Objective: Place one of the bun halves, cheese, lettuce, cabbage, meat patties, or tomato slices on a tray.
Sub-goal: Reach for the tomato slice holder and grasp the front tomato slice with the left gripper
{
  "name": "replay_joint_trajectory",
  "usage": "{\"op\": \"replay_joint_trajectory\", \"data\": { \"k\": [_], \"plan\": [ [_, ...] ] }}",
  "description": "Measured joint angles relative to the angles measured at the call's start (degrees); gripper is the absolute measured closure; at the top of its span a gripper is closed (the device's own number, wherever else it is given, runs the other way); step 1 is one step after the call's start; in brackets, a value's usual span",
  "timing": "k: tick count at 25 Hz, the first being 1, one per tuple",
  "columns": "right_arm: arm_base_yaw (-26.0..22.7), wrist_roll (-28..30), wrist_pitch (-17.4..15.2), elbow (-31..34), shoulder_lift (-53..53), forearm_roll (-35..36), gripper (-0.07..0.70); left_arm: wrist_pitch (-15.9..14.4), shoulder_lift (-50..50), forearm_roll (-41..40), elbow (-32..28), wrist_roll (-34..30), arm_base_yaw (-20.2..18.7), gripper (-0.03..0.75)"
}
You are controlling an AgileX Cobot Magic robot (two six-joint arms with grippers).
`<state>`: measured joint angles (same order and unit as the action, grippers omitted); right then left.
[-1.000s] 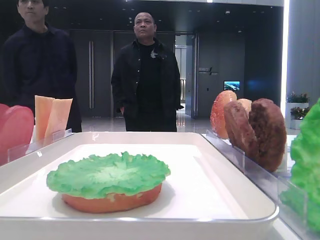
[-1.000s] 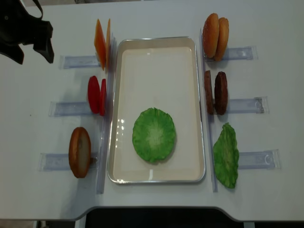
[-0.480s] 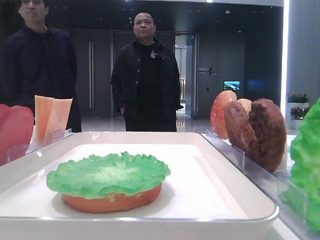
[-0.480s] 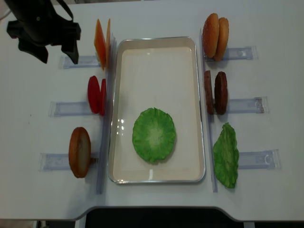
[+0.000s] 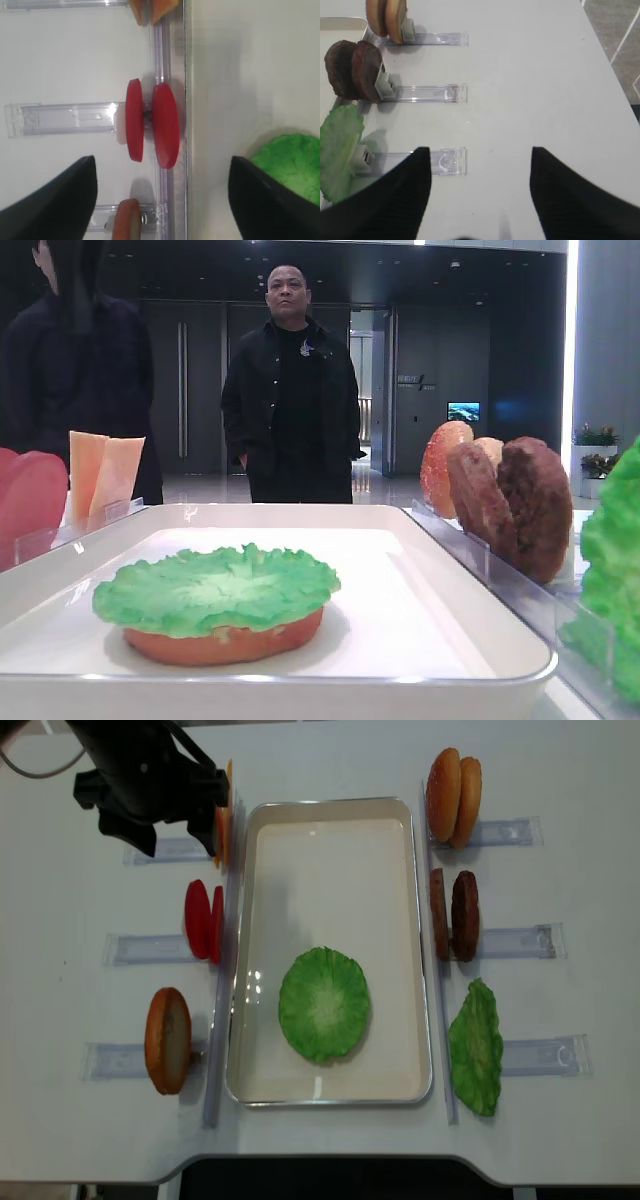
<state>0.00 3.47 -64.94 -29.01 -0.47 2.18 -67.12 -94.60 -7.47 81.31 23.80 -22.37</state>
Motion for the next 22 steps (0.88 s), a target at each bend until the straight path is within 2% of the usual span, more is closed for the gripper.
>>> {"op": "replay_joint_trajectory", "data": {
  "k": [9,22],
  "plan": [
    [0.0,0.0,0.0,0.0,0.0,0.0,0.216,0.2,-3.7,0.1,0.2,1.7,-2.7,0.101],
    [0.0,0.0,0.0,0.0,0.0,0.0,0.216,0.5,-9.3,0.2,0.4,2.0,-3.5,0.101]
  ]
}}
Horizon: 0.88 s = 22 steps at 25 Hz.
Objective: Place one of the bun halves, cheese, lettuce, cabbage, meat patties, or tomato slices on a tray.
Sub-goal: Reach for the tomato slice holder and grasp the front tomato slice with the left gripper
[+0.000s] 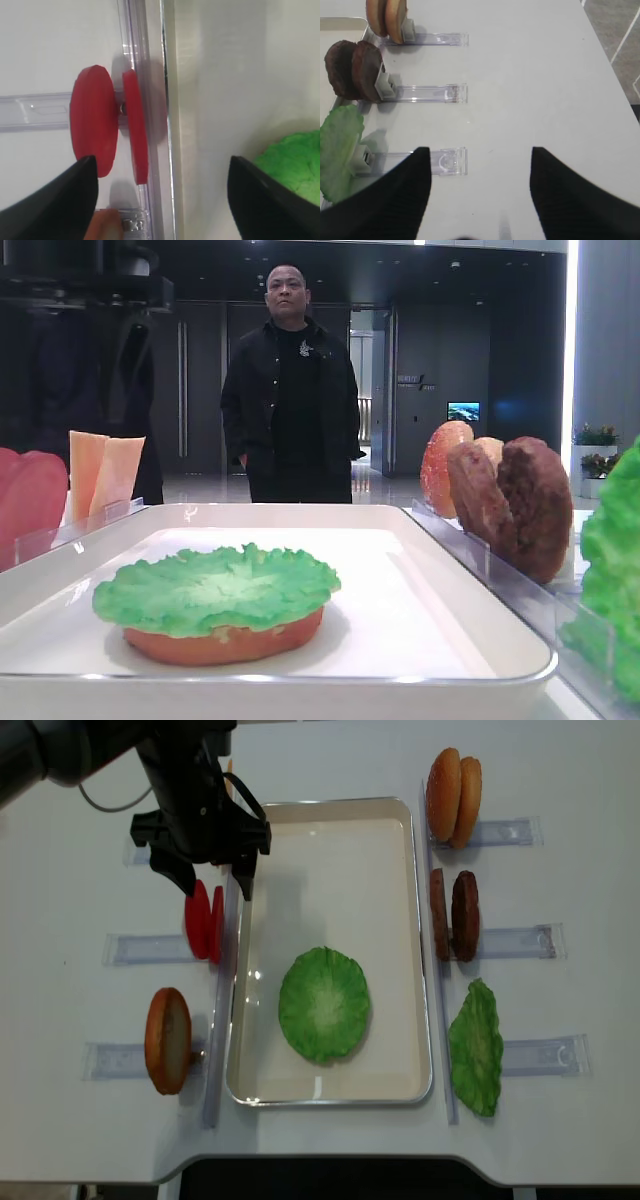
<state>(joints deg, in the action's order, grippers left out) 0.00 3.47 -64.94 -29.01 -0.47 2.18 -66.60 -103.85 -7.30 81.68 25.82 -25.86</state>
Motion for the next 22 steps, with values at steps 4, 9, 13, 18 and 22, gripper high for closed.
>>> {"op": "replay_joint_trajectory", "data": {
  "k": [4,9,13,18,22],
  "plan": [
    [0.0,0.0,0.0,0.0,0.0,0.0,0.216,0.1,-1.5,0.0,0.0,0.0,0.0,0.101],
    [0.0,0.0,0.0,0.0,0.0,0.0,0.216,0.1,-3.3,0.0,0.0,0.0,0.0,0.101],
    [0.0,0.0,0.0,0.0,0.0,0.0,0.216,0.5,-4.4,0.0,0.1,0.1,0.0,0.102],
    [0.0,0.0,0.0,0.0,0.0,0.0,0.216,0.7,-5.6,0.0,0.1,0.1,0.0,0.102],
    [0.0,0.0,0.0,0.0,0.0,0.0,0.216,1.6,-6.7,0.0,0.1,0.1,0.0,0.104]
  ]
}}
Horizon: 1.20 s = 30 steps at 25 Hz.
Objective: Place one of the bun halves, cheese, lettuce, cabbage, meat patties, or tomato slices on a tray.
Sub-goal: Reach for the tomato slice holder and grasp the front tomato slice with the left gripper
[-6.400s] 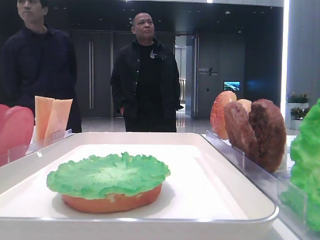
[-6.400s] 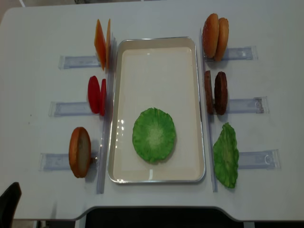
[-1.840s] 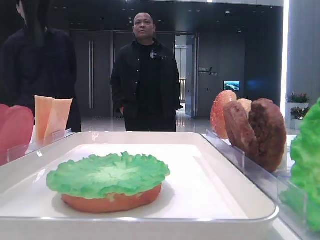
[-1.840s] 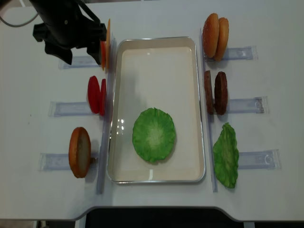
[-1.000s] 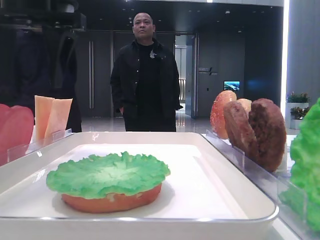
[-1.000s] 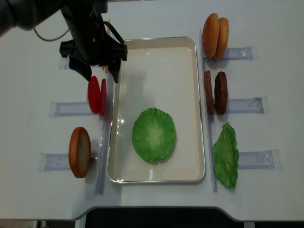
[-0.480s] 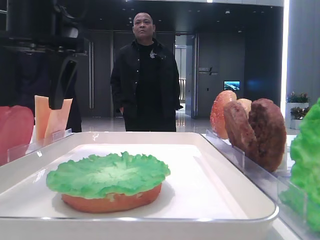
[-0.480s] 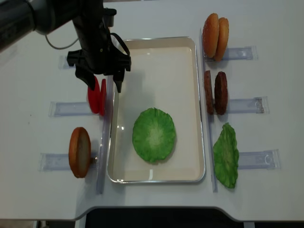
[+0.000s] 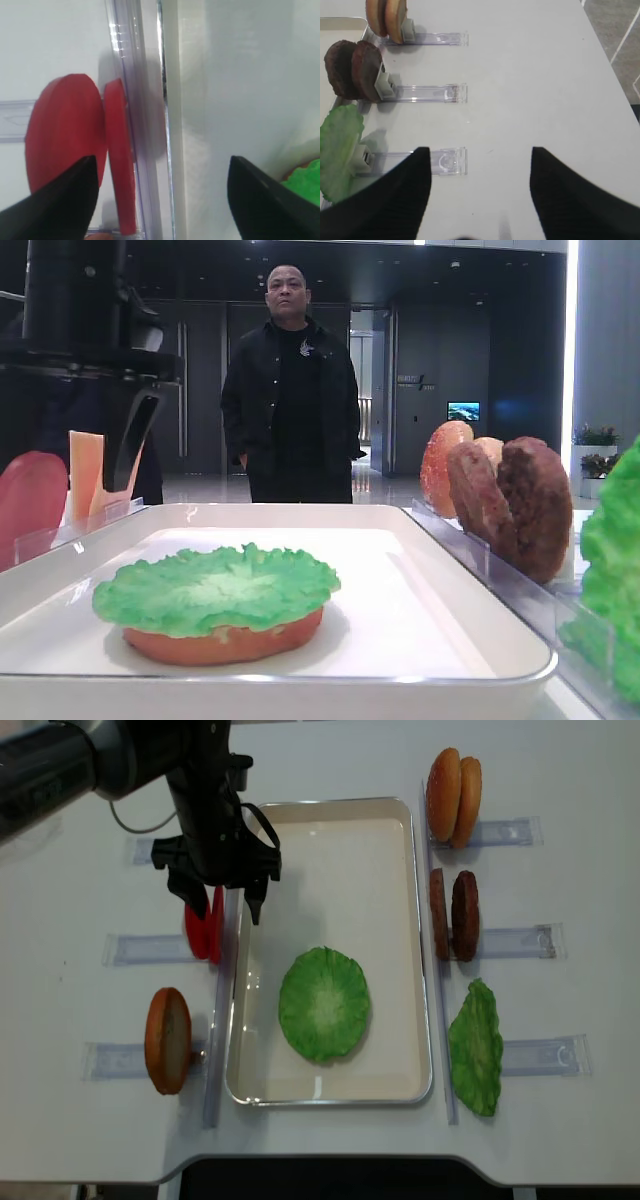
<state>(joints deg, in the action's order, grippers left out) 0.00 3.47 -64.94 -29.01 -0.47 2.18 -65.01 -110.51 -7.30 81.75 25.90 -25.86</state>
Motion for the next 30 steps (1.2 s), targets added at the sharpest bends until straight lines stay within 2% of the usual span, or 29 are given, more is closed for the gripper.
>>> {"op": "replay_joint_trajectory", "data": {
  "k": [6,14,18,23,30],
  "plan": [
    [0.0,0.0,0.0,0.0,0.0,0.0,0.216,0.3,-0.6,0.0,0.0,0.0,0.0,0.124],
    [0.0,0.0,0.0,0.0,0.0,0.0,0.216,-0.1,-0.6,0.0,0.0,0.0,0.0,0.33],
    [0.0,0.0,0.0,0.0,0.0,0.0,0.216,-1.2,-0.6,0.0,0.0,0.0,0.0,0.39],
    [0.0,0.0,0.0,0.0,0.0,0.0,0.216,-3.0,-0.6,-0.1,0.0,0.0,0.0,0.435],
    [0.0,0.0,0.0,0.0,0.0,0.0,0.216,-3.7,-0.6,-0.2,0.0,-0.1,0.0,0.444]
  ]
}}
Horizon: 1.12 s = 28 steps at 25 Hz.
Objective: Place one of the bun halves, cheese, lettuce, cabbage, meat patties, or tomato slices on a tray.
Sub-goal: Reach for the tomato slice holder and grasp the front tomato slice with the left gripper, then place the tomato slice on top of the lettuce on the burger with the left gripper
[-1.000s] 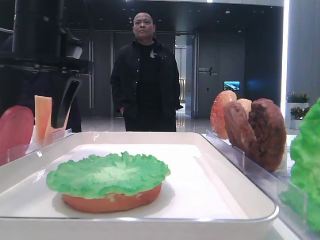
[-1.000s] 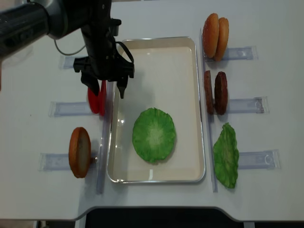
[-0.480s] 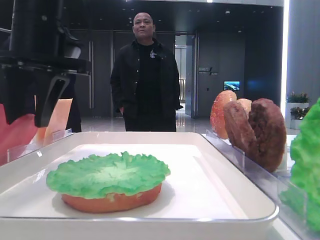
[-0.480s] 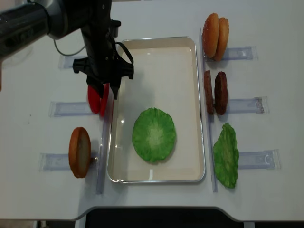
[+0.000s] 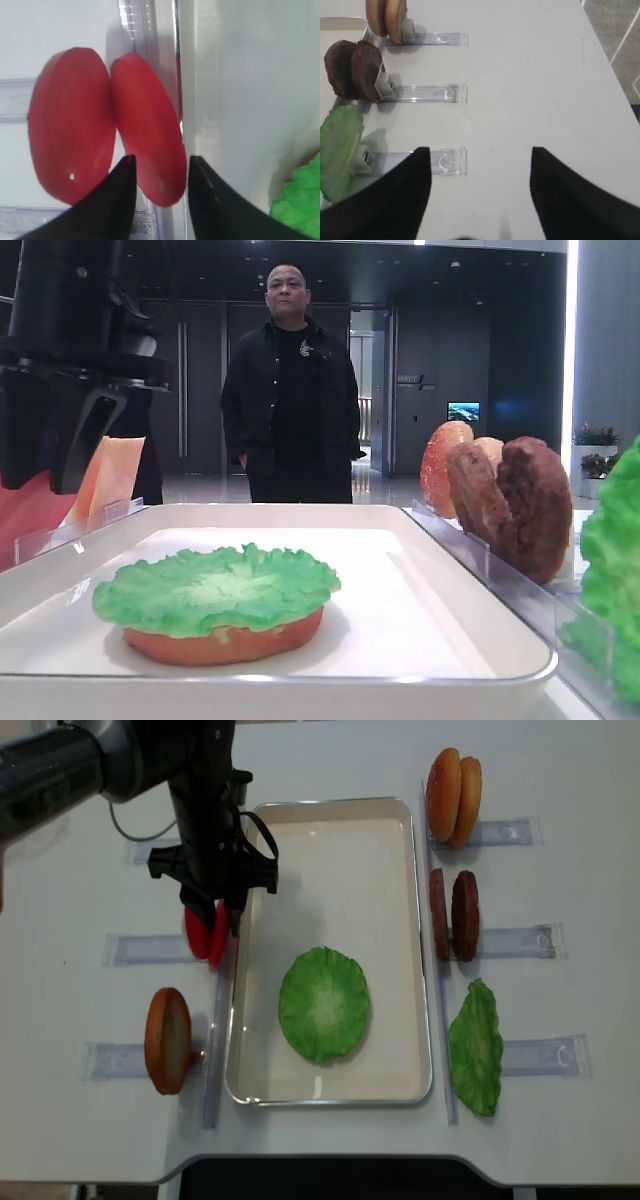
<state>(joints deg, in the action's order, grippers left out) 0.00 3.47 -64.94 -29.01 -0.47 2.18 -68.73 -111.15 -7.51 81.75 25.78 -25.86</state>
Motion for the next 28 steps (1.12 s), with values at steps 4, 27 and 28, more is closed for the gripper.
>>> {"op": "replay_joint_trajectory", "data": {
  "k": [4,27,28],
  "plan": [
    [0.0,0.0,0.0,0.0,0.0,0.0,0.216,-0.2,0.0,0.0,0.0,-0.5,0.0,0.444],
    [0.0,0.0,0.0,0.0,0.0,0.0,0.216,-0.8,0.0,-2.6,0.1,-2.1,0.0,0.662],
    [0.0,0.0,0.0,0.0,0.0,0.0,0.216,-0.8,0.1,-2.6,0.1,-2.2,0.0,0.662]
  ]
}}
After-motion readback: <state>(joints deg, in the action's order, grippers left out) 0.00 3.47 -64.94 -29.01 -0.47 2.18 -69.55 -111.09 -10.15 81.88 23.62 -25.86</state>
